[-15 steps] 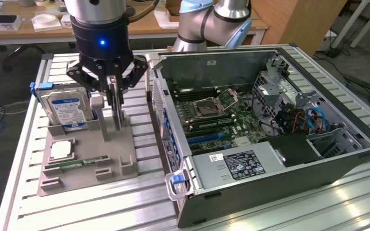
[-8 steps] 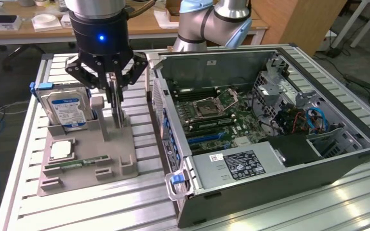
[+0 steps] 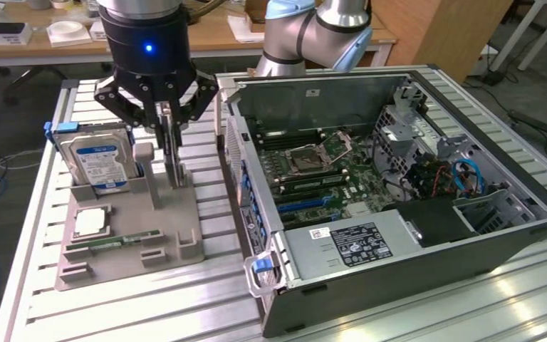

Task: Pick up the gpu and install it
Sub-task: 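Pick up the gpu and move the gpu toward the slot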

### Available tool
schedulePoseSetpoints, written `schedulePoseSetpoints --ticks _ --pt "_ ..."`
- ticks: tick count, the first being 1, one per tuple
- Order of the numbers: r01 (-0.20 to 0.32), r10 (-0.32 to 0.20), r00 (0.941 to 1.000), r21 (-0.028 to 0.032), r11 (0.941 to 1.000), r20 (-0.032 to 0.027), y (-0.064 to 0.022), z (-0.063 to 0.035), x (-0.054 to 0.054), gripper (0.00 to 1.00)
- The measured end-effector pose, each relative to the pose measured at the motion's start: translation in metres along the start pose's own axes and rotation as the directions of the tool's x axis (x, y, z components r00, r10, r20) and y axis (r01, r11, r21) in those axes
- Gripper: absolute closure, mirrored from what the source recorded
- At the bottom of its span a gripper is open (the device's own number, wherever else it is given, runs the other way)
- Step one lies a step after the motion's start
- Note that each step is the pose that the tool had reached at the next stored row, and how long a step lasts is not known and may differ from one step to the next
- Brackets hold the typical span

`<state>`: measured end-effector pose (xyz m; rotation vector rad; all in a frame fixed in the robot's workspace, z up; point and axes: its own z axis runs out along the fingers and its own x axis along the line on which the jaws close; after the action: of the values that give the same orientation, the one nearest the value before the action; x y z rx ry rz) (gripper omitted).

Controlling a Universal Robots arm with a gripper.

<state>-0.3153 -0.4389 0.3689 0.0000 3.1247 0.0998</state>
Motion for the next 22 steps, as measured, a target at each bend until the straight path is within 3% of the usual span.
schedulePoseSetpoints --ticks 22 --pt "0.0 0.0 1.0 -0.0009 1.0 -0.0001 0.0011 -0.0177 0.0 0.73"
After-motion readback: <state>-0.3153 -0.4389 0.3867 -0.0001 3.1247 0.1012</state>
